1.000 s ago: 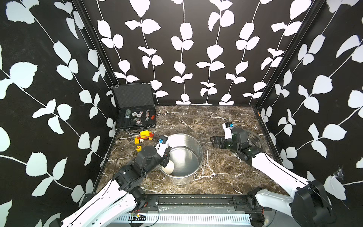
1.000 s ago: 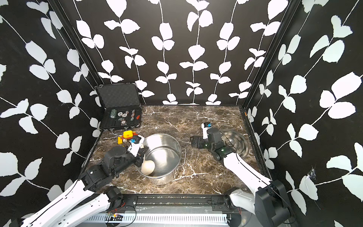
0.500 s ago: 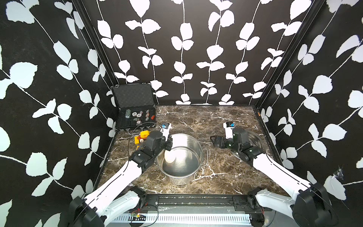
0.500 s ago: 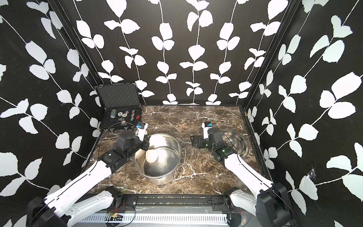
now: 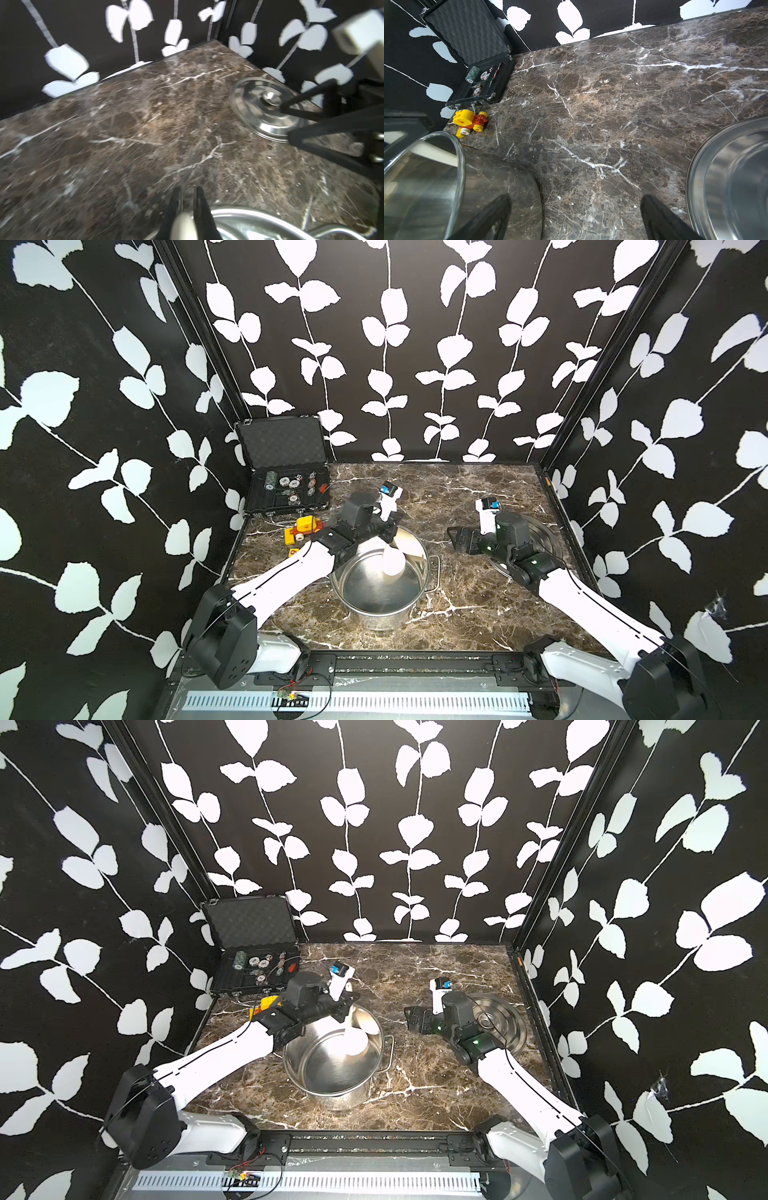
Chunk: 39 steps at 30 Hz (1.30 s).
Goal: Stir the soup with a spoon
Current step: Stir the soup in the pan with a stick.
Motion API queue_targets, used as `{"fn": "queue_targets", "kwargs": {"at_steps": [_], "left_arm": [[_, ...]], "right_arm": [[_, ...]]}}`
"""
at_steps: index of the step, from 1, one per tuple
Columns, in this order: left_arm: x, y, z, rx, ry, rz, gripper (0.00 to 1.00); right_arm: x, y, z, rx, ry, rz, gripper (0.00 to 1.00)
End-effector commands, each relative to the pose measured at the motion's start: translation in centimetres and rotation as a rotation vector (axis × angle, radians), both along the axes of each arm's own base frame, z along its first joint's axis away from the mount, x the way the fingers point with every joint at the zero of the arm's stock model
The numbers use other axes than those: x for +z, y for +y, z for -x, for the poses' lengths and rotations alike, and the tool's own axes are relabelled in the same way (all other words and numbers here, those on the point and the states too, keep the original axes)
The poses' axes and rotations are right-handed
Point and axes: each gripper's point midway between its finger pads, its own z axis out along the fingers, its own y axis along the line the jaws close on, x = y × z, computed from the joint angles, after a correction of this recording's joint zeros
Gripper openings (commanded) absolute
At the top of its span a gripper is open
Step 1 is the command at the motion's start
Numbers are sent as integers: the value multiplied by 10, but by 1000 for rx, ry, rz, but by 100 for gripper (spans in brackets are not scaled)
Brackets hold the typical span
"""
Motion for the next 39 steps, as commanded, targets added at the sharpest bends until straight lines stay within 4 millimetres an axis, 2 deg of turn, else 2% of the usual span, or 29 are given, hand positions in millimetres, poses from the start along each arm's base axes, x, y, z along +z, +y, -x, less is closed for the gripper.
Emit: {"fn": "queue_targets", "kwargs": {"at_steps": [1, 7, 11, 15, 19, 23, 29, 34, 39], "left_arm": [[43, -34, 23, -131, -107, 54, 0], [27, -55, 68, -263, -68, 3, 0], [12, -57, 112, -392, -42, -55, 0], [-3, -50, 148, -480, -8, -101, 0], [-15, -34, 167, -493, 30, -124, 0], [-23, -13, 174, -452, 48, -136, 0], [-25, 22, 166, -321, 10, -154, 0], [-18, 53, 144, -175, -3, -102, 0], [-7, 92, 111, 55, -50, -75, 0]], "right_arm": [[1, -5, 1, -15, -16, 10, 99], [1, -2, -2, -8, -19, 4, 99], [-1, 0, -4, -2, -15, 4, 99], [-2, 4, -7, 8, -8, 0, 99], [-1, 6, -8, 15, -5, -5, 99], [-1, 7, -9, 15, -4, -9, 99], [-2, 9, -10, 18, 4, -16, 99], [-3, 10, -11, 16, 11, -30, 99], [-3, 11, -10, 21, 14, -32, 99]]}}
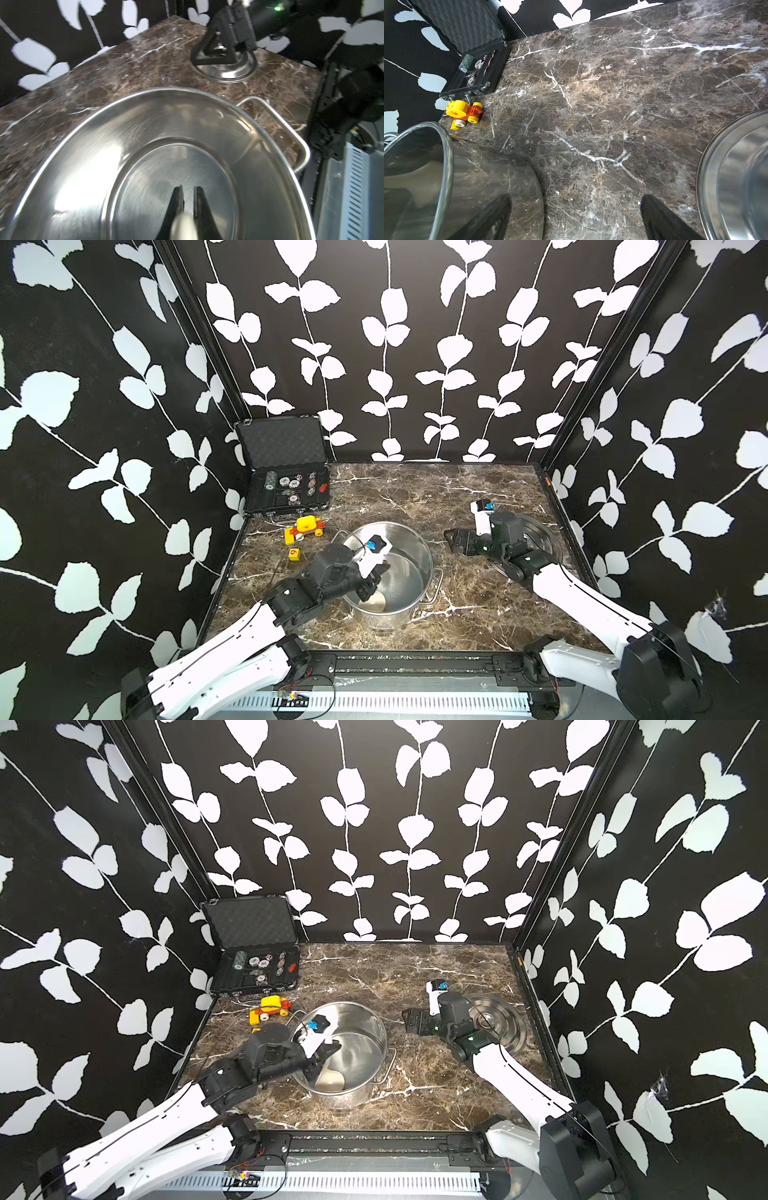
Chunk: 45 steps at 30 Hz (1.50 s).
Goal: Stir the soup with a spoon
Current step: Stir the soup in the pan with a stick.
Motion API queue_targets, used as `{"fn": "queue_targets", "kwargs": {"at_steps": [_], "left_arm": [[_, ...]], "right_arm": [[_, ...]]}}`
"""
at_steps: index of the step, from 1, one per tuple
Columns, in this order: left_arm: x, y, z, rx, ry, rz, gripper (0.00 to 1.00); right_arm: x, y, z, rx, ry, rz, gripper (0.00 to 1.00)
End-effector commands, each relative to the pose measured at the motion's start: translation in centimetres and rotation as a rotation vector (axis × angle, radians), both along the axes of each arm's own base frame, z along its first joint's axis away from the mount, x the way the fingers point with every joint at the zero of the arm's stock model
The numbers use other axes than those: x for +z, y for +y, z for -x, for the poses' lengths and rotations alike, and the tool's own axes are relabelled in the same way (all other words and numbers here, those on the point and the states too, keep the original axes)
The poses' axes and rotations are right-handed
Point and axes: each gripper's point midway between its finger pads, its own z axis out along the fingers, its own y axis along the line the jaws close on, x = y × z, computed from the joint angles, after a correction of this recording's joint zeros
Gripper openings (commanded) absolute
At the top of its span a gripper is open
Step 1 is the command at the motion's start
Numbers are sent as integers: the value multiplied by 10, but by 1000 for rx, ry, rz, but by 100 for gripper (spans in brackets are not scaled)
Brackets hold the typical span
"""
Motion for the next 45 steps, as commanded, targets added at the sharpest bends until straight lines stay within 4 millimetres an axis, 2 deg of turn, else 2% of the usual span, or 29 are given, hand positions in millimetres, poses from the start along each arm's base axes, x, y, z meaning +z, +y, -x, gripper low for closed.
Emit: {"fn": "queue_targets", "kwargs": {"at_steps": [1, 5, 12, 17, 23, 27, 30, 34, 38, 45], "left_arm": [[6, 26, -22, 173, -32, 12, 0], [16, 42, -46, 306, -76, 31, 0], [37, 48, -91, 417, -156, 64, 0], [46, 22, -105, 328, -179, 104, 0], [50, -22, -120, 174, -153, 111, 0], [52, -50, -123, 72, -116, 153, 0], [51, -72, -115, 3, -106, 154, 0], [48, -108, -88, -118, -109, 107, 0], [43, -130, -57, -224, -86, 85, 0], [20, -131, 7, -390, -16, 15, 0]], "right_arm": [[15, 4, -7, -4, -40, -36, 99], [15, 4, -7, -5, -41, -40, 99], [20, 4, -6, -1, -48, -49, 99], [21, -2, -4, -21, -62, -32, 99], [18, -3, -3, -27, -54, -33, 99], [19, -4, -3, -30, -57, -31, 99], [19, -5, -3, -32, -58, -26, 99], [16, -4, -4, -33, -52, -22, 99], [14, -2, -5, -21, -46, -22, 99], [12, -1, -6, -17, -45, -18, 99]]}}
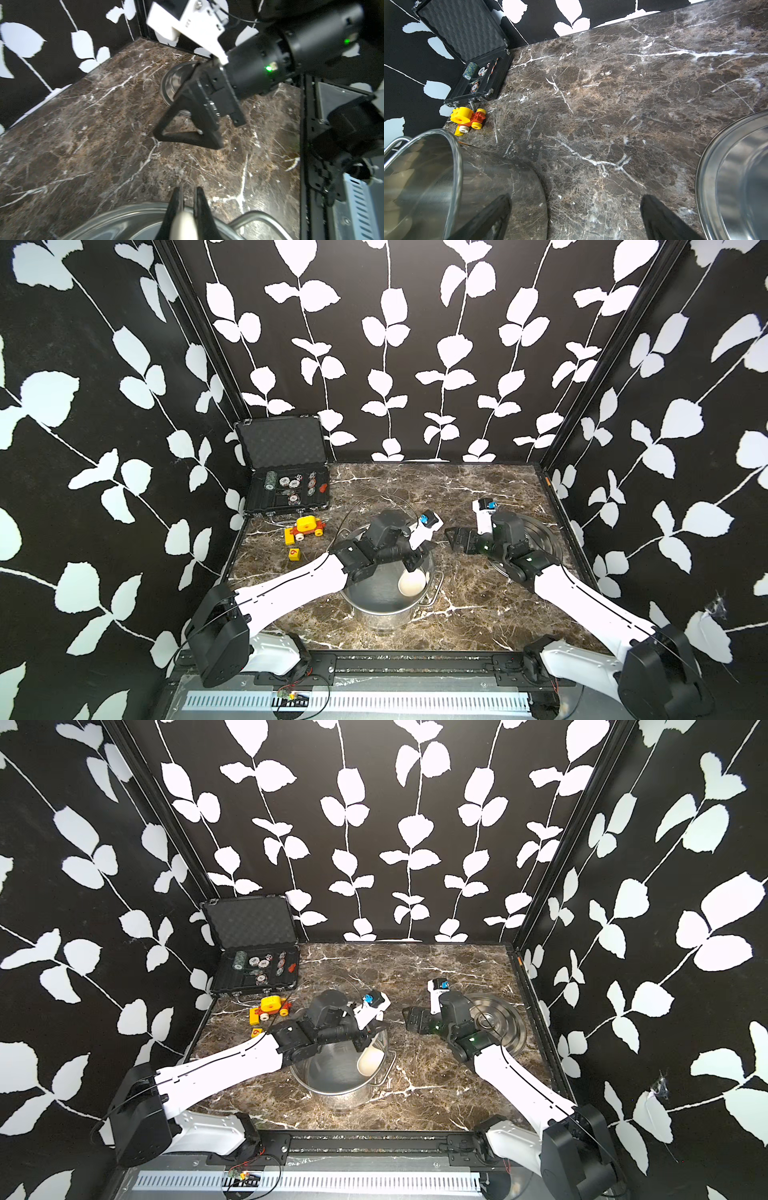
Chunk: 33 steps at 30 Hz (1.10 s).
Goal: Stir the soup with a spoon
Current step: Stir the soup in the pan with a stick.
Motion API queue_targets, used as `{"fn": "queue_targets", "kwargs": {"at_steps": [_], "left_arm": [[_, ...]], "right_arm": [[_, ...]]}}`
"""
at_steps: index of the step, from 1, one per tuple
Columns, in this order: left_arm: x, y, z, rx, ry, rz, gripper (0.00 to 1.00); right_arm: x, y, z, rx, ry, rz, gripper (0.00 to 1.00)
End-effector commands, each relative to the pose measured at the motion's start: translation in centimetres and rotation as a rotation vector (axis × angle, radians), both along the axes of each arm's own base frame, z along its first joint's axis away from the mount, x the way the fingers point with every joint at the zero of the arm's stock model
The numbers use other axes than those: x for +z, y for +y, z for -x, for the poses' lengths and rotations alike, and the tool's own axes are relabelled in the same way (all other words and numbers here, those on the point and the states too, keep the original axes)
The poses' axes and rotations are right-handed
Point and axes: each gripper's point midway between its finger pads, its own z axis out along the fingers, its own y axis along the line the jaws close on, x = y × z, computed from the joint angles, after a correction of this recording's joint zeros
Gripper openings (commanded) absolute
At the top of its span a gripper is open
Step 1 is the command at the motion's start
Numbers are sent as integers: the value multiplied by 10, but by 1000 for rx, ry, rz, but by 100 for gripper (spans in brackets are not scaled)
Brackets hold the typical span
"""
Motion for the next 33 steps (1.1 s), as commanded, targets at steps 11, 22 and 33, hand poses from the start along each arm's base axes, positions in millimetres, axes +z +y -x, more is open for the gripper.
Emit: {"fn": "queue_targets", "kwargs": {"at_steps": [11, 22, 33], "left_arm": [[-19, 48, 77, -78, 88, -62, 0], [-26, 111, 56, 199, 42, -102, 0], [-4, 185, 0, 611, -20, 1, 0]], "right_arm": [[3, 7, -8, 15, -14, -17, 99], [0, 8, -9, 12, -4, -33, 99], [-1, 7, -8, 10, -2, -32, 99]]}}
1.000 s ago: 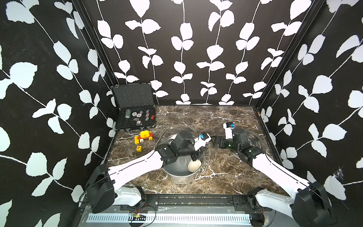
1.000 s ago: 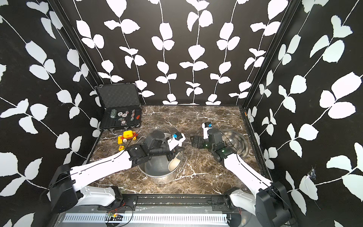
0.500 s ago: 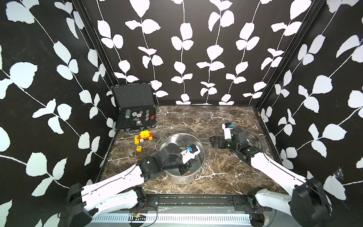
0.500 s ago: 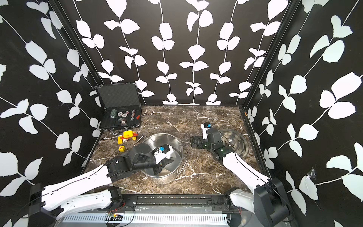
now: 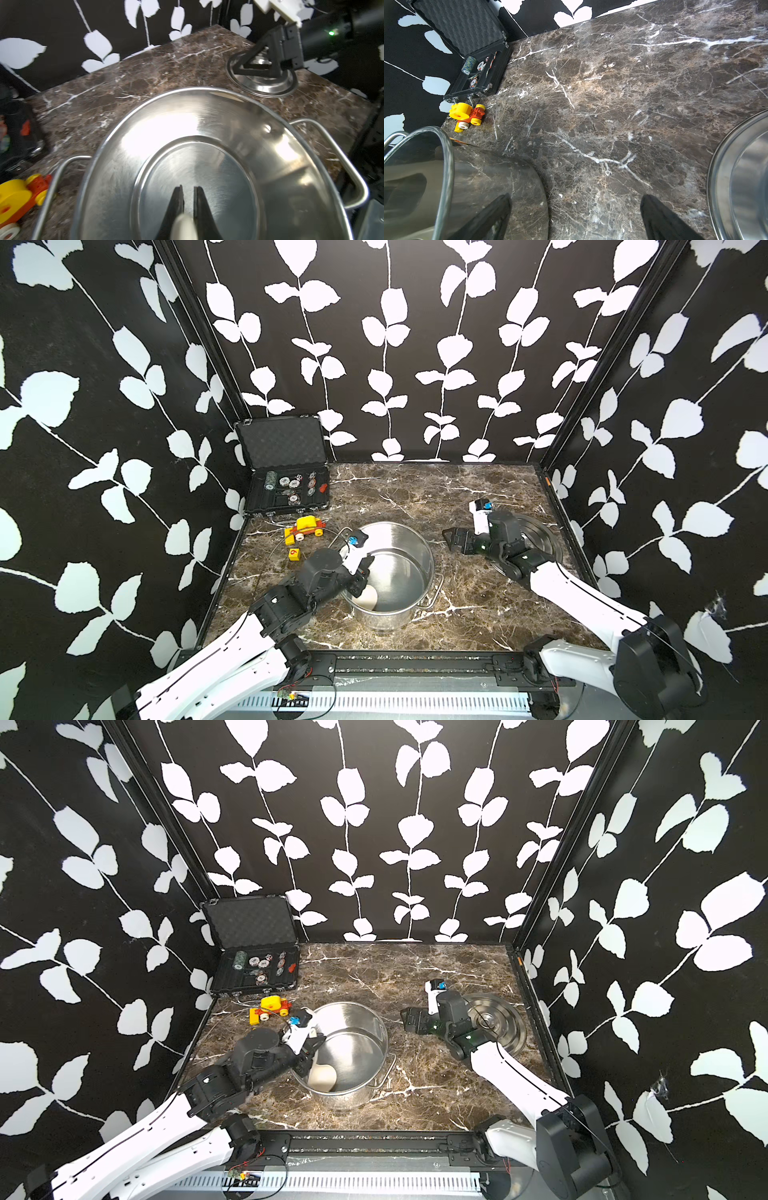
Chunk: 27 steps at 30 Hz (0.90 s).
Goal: Stir the soup with a spoon
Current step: Stir the soup in the pan with a stick.
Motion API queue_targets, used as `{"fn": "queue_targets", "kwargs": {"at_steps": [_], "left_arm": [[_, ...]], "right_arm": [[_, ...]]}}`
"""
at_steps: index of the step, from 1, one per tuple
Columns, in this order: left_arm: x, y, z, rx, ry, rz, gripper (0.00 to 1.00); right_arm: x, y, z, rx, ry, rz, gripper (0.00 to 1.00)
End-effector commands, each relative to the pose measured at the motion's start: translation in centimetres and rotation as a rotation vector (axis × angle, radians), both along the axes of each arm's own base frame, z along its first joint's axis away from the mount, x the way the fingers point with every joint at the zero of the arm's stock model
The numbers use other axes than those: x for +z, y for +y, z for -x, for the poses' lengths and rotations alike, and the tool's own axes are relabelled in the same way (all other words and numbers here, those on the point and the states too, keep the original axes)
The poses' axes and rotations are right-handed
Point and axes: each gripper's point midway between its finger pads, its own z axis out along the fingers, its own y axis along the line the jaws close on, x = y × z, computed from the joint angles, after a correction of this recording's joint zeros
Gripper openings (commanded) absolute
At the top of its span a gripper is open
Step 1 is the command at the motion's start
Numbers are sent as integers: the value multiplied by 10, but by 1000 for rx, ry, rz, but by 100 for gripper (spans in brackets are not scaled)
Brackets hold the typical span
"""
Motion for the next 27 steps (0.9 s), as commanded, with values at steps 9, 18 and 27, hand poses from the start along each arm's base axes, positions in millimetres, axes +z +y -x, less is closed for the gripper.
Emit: {"fn": "queue_targets", "kwargs": {"at_steps": [9, 18, 27], "left_arm": [[12, 33, -50, 279, -48, -5, 0], [21, 26, -87, 272, -67, 35, 0], [41, -28, -109, 54, -149, 73, 0]], "right_arm": [[11, 2, -6, -8, -40, -29, 99], [7, -2, -4, -18, -45, -14, 99], [7, -2, -5, -14, -49, -10, 99]]}}
